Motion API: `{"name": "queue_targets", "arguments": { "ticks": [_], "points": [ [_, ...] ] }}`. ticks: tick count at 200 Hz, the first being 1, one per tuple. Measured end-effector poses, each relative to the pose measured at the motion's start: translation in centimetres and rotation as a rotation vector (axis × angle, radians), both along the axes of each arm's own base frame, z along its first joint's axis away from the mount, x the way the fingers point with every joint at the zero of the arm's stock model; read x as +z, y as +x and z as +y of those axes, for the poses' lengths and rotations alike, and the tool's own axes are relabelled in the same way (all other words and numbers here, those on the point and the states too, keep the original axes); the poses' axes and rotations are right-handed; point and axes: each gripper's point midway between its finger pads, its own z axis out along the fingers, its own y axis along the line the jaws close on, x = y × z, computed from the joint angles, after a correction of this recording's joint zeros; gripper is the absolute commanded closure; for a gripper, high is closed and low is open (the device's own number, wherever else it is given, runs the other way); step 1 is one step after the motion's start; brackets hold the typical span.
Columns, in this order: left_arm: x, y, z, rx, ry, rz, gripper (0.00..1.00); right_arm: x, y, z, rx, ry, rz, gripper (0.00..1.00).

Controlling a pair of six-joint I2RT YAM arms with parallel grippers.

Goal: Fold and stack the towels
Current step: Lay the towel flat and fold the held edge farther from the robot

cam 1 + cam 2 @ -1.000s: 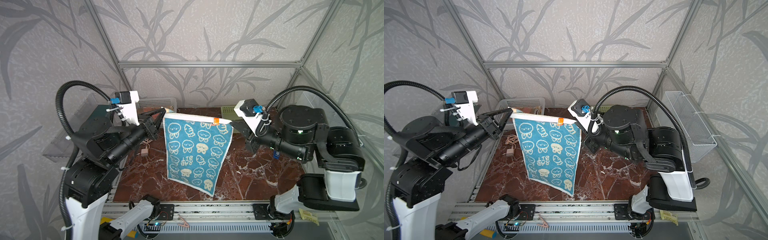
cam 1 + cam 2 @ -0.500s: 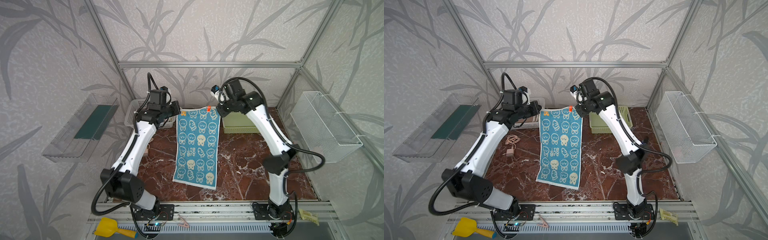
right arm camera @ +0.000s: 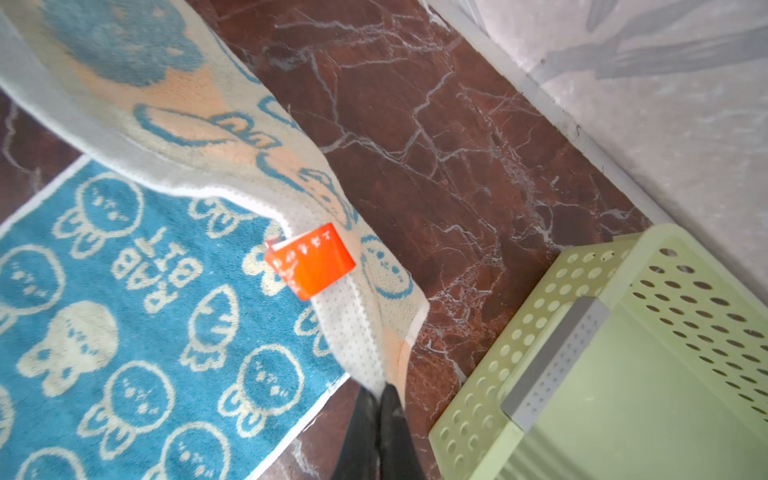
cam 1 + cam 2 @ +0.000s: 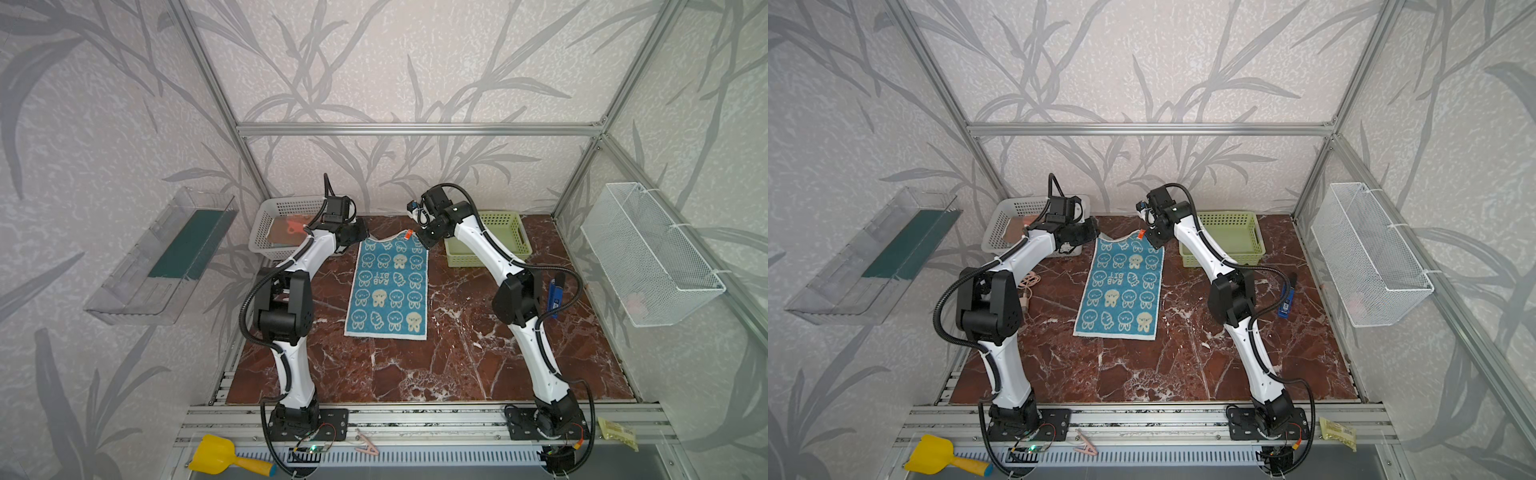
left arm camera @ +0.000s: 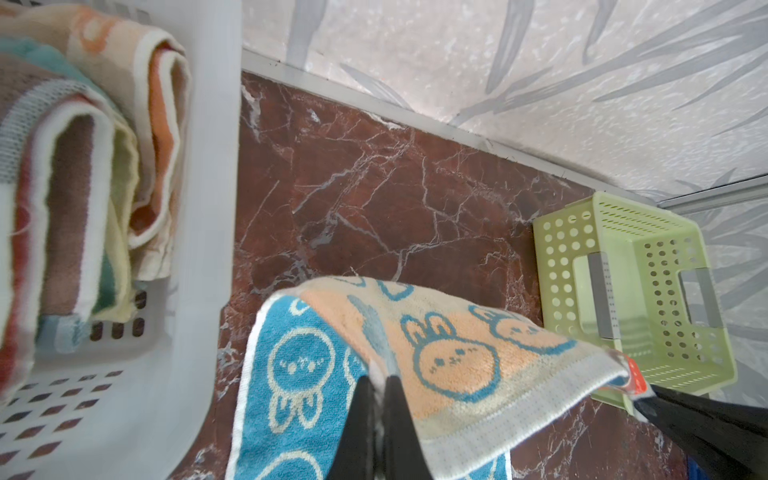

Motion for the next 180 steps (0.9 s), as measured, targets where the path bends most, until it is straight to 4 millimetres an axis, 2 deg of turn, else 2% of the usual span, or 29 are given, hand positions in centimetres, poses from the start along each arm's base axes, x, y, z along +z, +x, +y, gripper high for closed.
{"name": "queue_targets", "arguments": {
  "ticks": [21, 43, 62, 92, 109, 134, 151, 180],
  "points": [
    [-0.3, -1.4, 1.4, 0.018, -0.015, 0.006, 1.0, 1.6, -0.5, 0.4, 0.012, 0.04, -0.005, 1.0],
    [-1.3, -3.3, 2.4, 0.026, -0.028, 0.033, 1.0, 1.4, -2.1, 1.1, 0.022, 0.056, 0.038, 1.0],
    [-2.8, -5.6, 2.5, 0.025, -0.042, 0.073, 1.0, -0.9, -5.3, 1.5, 0.033, 0.036, 0.111, 1.0],
    [-6.6, -10.3, 2.3, 0.032, -0.058, 0.178, 1.0, -6.4, -12.3, 2.1, 0.05, 0.012, 0.253, 1.0],
    [-8.9, -12.8, 1.9, 0.031, -0.063, 0.24, 1.0, -9.2, -15.2, 2.4, 0.05, 0.013, 0.323, 1.0],
    [-11.8, -16.3, 1.1, 0.022, -0.056, 0.318, 1.0, -12.6, -17.5, 1.7, 0.024, -0.004, 0.388, 1.0],
    [-13.2, -18.3, 0.9, 0.021, -0.051, 0.355, 1.0, -14.1, -18.7, 1.4, 0.015, -0.014, 0.413, 1.0],
    [-13.7, -21.0, 0.7, 0.02, -0.046, 0.37, 1.0, -13.4, -19.5, 0.6, 0.0, 0.011, 0.393, 1.0]
  ]
}}
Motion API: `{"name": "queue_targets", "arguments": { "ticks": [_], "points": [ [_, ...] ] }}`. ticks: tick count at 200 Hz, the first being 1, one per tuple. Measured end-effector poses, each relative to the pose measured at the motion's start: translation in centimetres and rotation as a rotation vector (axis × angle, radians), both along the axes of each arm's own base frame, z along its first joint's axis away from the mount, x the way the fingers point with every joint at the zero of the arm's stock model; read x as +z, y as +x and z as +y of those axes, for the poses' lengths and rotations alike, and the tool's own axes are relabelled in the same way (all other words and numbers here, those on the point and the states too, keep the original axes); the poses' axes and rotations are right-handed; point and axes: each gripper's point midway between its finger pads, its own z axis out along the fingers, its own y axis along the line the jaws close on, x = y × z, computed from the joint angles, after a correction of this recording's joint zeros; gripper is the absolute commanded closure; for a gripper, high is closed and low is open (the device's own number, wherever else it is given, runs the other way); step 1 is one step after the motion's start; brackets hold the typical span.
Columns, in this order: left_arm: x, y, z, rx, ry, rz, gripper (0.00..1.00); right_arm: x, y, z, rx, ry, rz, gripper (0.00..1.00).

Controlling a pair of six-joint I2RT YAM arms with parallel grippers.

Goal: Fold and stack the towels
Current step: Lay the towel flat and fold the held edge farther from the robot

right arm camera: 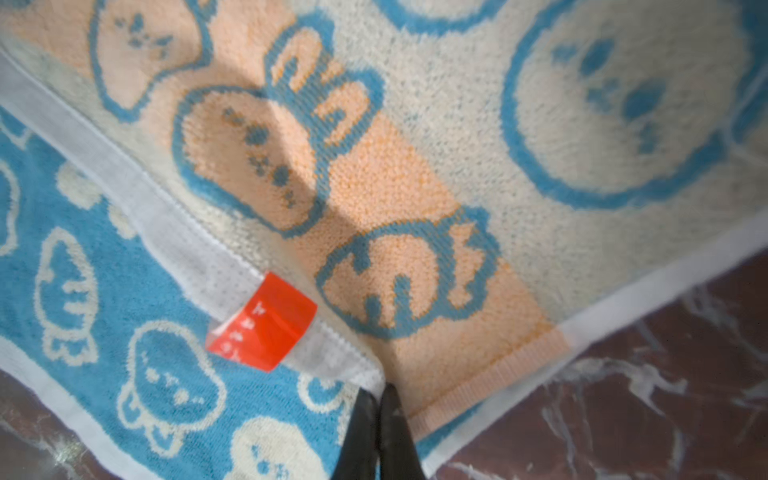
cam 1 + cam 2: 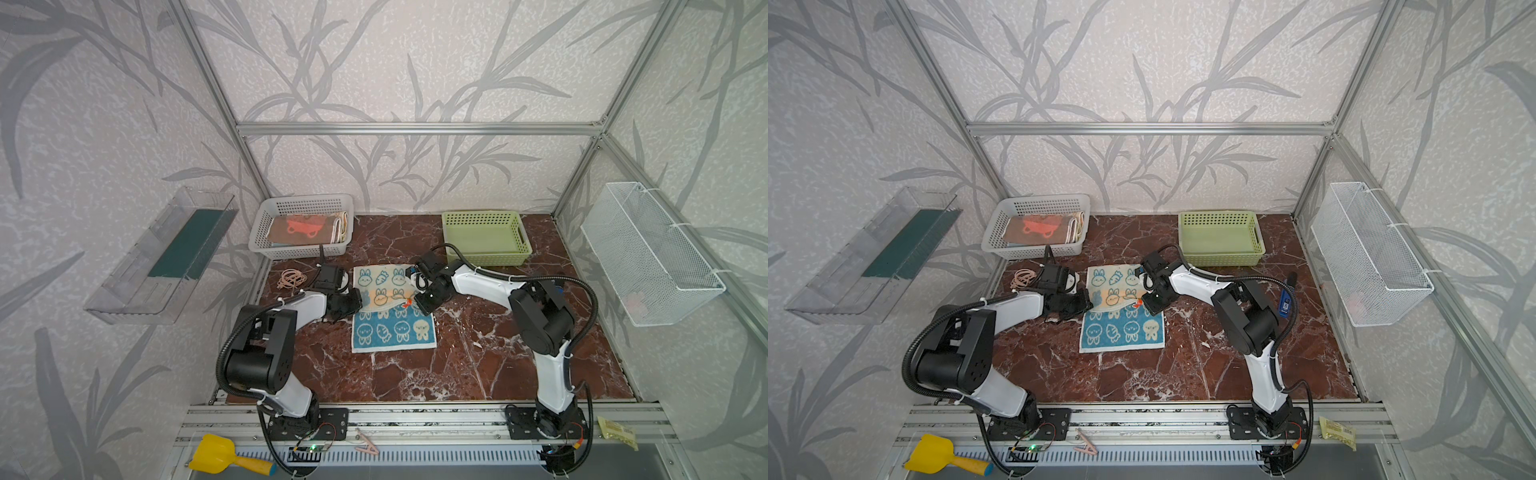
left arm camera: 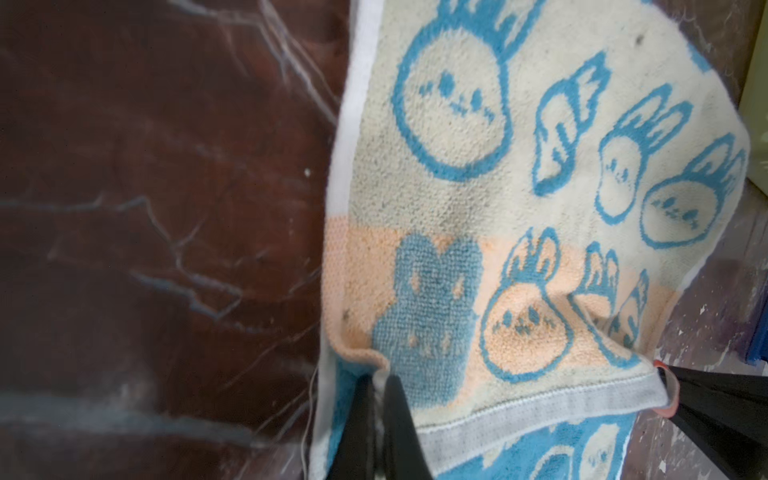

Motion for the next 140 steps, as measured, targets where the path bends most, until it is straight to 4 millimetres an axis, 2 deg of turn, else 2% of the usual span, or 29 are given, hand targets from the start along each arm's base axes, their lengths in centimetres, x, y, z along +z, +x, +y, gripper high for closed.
{"name": "queue_targets", "arguments": {
  "ticks": [31, 59, 83, 115, 128, 140],
  "points": [
    [0.9, -2.0, 0.1, 0.001, 0.002, -0.01, 1.0, 0.1, -1.2, -1.1, -0.001, -0.013, 0.002, 1.0],
    [3.3, -2.5, 0.1, -0.01, 0.007, -0.032, 1.0, 1.8, -1.0, -1.2, 0.013, -0.017, -0.039, 1.0],
    [7.2, -1.2, 0.0, -0.012, 0.008, -0.106, 1.0, 5.2, 0.0, -0.9, 0.026, -0.009, -0.101, 1.0],
    [13.0, -0.1, -0.4, -0.02, 0.007, -0.239, 1.0, 11.6, 1.1, -0.4, 0.035, 0.046, -0.235, 1.0],
    [14.0, -0.7, -0.8, -0.034, 0.008, -0.262, 1.0, 13.9, 0.9, -0.7, 0.034, 0.071, -0.278, 1.0],
    [14.0, -1.4, -1.2, -0.046, 0.012, -0.261, 1.0, 15.4, 0.4, -1.0, 0.033, 0.096, -0.308, 1.0]
  ]
}}
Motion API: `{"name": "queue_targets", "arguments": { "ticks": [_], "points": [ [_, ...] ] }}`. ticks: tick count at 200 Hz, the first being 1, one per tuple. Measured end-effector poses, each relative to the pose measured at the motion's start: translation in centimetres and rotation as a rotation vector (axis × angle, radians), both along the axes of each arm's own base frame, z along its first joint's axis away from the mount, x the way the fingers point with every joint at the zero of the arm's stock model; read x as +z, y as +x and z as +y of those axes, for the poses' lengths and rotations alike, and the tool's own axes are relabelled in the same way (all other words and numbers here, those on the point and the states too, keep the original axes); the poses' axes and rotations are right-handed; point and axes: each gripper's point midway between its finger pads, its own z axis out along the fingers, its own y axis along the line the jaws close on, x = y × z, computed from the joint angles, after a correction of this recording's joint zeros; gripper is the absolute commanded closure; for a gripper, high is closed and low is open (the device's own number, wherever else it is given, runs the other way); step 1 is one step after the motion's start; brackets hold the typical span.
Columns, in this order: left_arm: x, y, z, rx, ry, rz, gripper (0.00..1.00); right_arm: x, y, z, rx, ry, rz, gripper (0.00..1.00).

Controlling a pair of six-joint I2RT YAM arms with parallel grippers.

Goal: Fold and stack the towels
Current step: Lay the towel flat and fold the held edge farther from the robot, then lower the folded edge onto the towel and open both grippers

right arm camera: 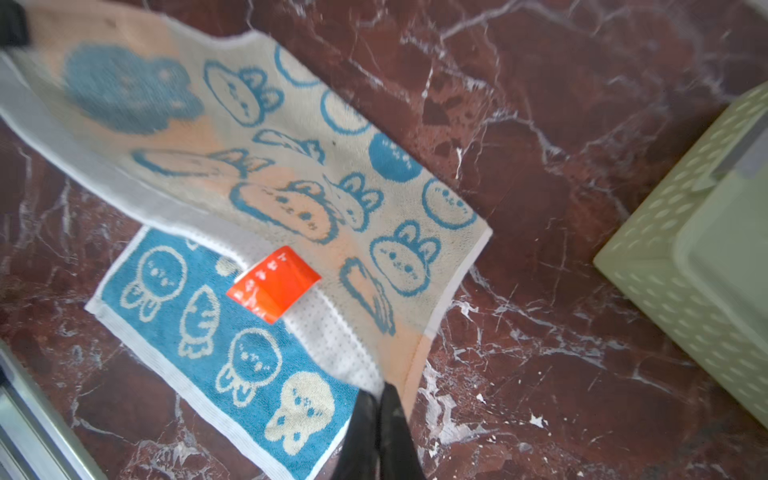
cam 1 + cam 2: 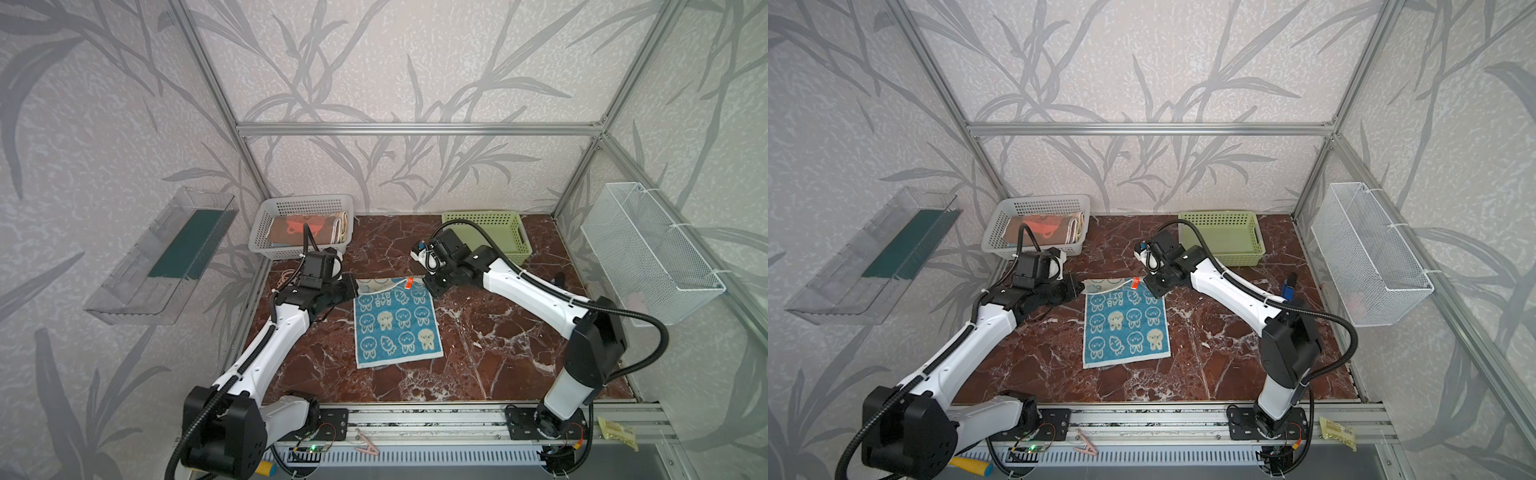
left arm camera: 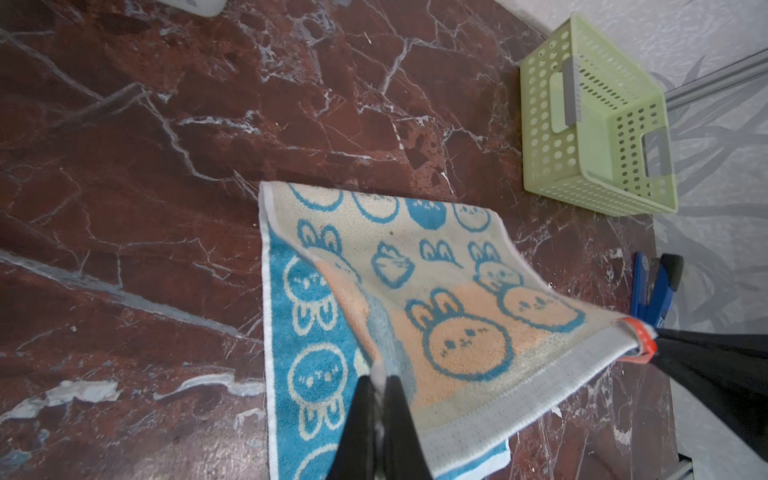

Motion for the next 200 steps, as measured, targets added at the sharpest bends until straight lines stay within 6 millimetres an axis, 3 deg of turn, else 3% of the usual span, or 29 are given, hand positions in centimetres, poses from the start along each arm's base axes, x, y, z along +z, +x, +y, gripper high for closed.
{"name": "queue_targets", "arguments": {
  "ticks": [20, 45, 66, 86, 120, 144, 158, 174, 200],
  "points": [
    [-1.8, -1.5, -0.3, -0.009, 0.003, 0.039, 1.0, -0.4, -1.2, -0.8, -0.001, 0.013, 0.007, 1.0],
    [-5.9, -4.2, -0.1, -0.001, 0.01, 0.153, 1.0, -5.3, -3.6, -1.8, 0.003, -0.036, 0.124, 1.0],
    [-7.3, -5.7, -0.1, -0.003, 0.012, 0.202, 1.0, -7.8, -5.0, -2.1, 0.019, -0.075, 0.189, 1.0],
    [-6.7, -5.8, 0.0, 0.001, 0.009, 0.188, 1.0, -7.2, -5.0, -1.9, 0.023, -0.068, 0.181, 1.0],
    [-4.5, -5.5, 0.1, 0.007, 0.006, 0.142, 1.0, -4.5, -4.3, -1.6, 0.022, -0.043, 0.13, 1.0],
    [-3.4, -5.5, 0.2, 0.01, 0.004, 0.115, 1.0, -2.5, -5.2, -1.5, 0.038, -0.01, 0.091, 1.0],
    [-3.6, -5.8, 0.2, 0.011, 0.004, 0.122, 1.0, -2.4, -6.1, -1.6, 0.045, 0.002, 0.087, 1.0],
    [-4.9, -6.8, 0.2, 0.014, -0.01, 0.152, 1.0, -4.0, -7.7, -2.0, 0.053, -0.002, 0.123, 1.0],
    [-8.9, -9.9, -0.3, 0.001, -0.026, 0.261, 1.0, -9.6, -10.5, -2.9, 0.047, -0.024, 0.248, 1.0]
  ]
}}
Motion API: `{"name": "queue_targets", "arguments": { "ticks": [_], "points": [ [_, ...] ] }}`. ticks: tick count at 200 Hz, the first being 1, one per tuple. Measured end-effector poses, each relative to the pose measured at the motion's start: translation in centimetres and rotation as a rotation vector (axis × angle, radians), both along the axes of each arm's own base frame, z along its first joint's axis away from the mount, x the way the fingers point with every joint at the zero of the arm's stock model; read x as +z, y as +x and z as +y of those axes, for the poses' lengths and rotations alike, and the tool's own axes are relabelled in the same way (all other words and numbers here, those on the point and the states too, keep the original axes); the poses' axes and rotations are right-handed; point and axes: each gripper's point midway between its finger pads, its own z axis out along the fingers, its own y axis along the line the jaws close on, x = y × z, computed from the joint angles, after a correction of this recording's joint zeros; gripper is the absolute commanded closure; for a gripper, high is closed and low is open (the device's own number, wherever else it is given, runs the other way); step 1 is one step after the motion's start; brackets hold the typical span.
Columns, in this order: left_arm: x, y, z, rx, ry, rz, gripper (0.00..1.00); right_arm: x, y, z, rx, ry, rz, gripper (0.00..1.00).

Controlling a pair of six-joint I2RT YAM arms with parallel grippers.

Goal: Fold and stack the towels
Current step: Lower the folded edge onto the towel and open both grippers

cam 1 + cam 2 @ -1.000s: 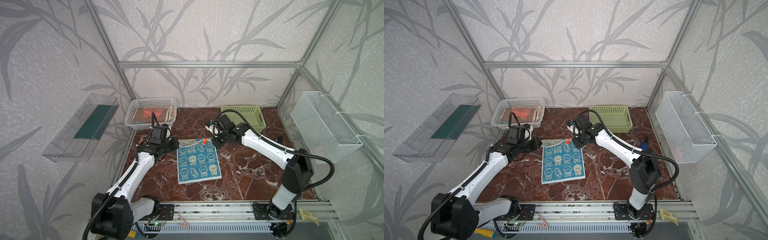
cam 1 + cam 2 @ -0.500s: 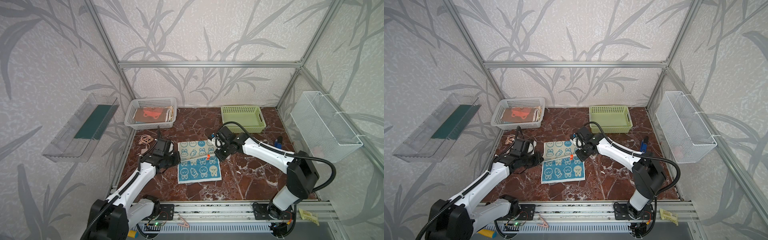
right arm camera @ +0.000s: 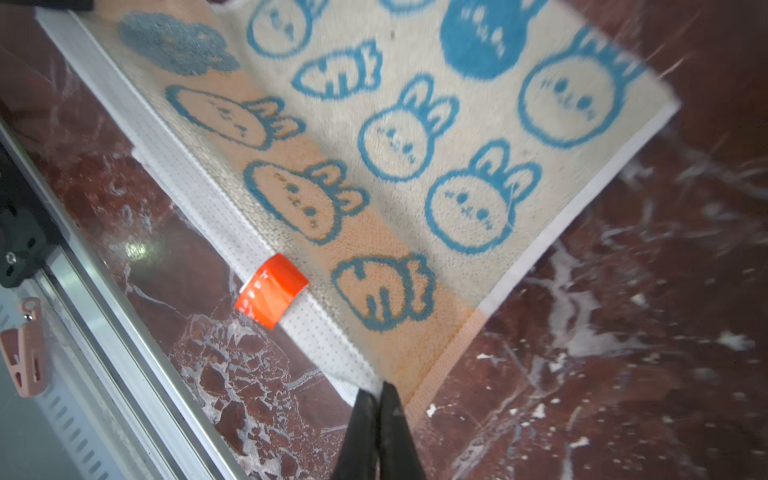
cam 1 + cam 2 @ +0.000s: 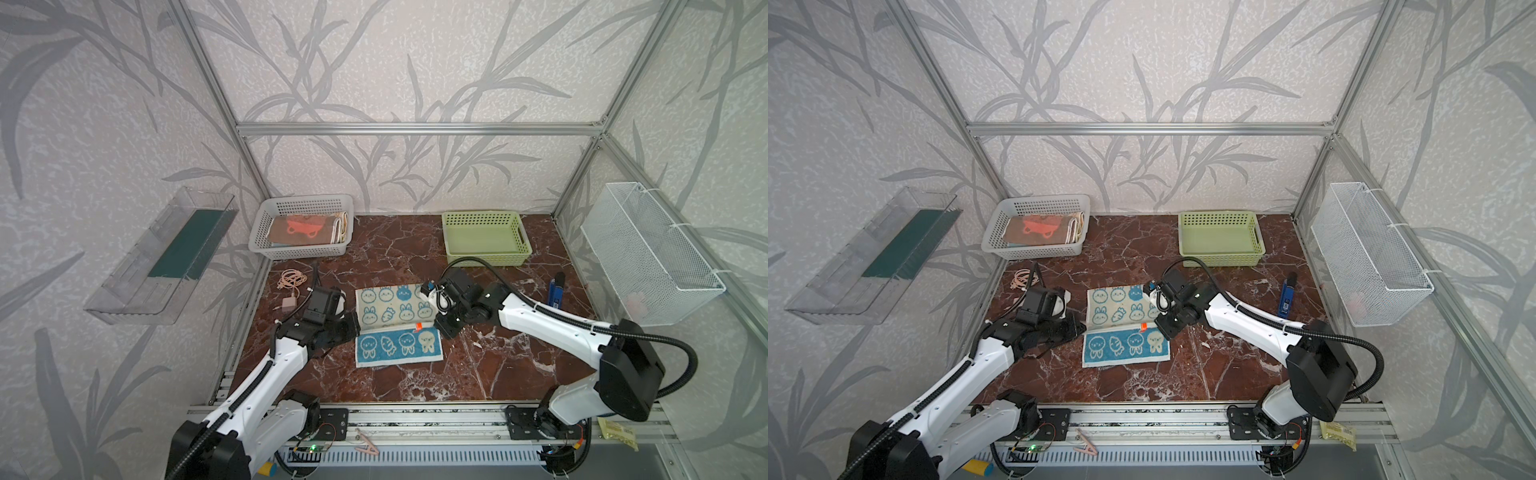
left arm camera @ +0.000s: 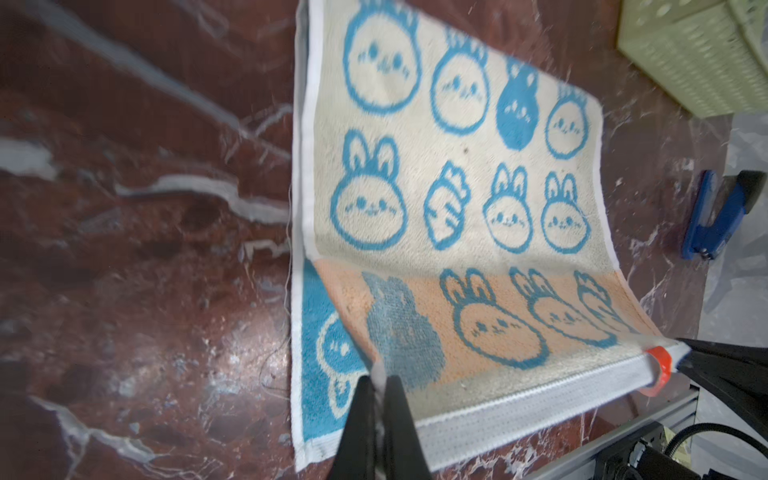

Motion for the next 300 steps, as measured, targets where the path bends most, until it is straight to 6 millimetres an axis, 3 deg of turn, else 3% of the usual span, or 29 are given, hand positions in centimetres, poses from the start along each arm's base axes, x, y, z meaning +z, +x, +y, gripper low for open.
{"name": "queue_targets", "arguments": {
  "ticks": [29, 64, 100, 150, 180, 227, 262, 269, 290, 300],
  "points": [
    [-3.3, -2.5, -0.3, 0.002, -0.016, 0.098, 1.0, -4.3, -2.0, -0.2, 0.0, -0.03, 0.109, 1.0],
    [-4.1, -2.4, -0.3, 0.018, -0.008, 0.128, 1.0, -4.9, -1.7, 0.1, -0.004, -0.033, 0.112, 1.0],
    [-3.7, -2.3, 0.0, 0.028, 0.006, 0.123, 1.0, -3.5, -0.9, 0.7, -0.007, -0.035, 0.075, 1.0],
    [1.7, -0.4, 0.1, 0.061, -0.003, -0.002, 1.0, 1.6, -0.7, 0.9, -0.002, -0.016, -0.01, 1.0],
    [2.2, -1.1, 0.6, 0.088, 0.024, 0.005, 1.0, 3.4, -1.6, 1.2, 0.007, 0.008, -0.033, 1.0],
    [1.1, -2.5, 0.2, 0.096, 0.047, 0.082, 1.0, 0.1, -3.9, 0.3, 0.012, -0.031, 0.046, 1.0],
    [-2.3, -3.8, 0.3, 0.105, 0.086, 0.188, 1.0, -2.7, -4.5, 0.3, 0.017, -0.054, 0.095, 1.0],
    [-3.0, -4.2, 0.4, 0.109, 0.095, 0.212, 1.0, -3.2, -4.6, 0.4, 0.021, -0.055, 0.103, 0.98],
    [-3.9, -4.6, 0.7, 0.12, 0.107, 0.228, 0.87, -4.0, -4.8, 0.7, 0.031, -0.054, 0.115, 0.9],
    [-4.0, -4.6, 0.8, 0.13, 0.105, 0.22, 0.82, -4.1, -4.9, 0.7, 0.032, -0.057, 0.115, 0.78]
  ]
}}
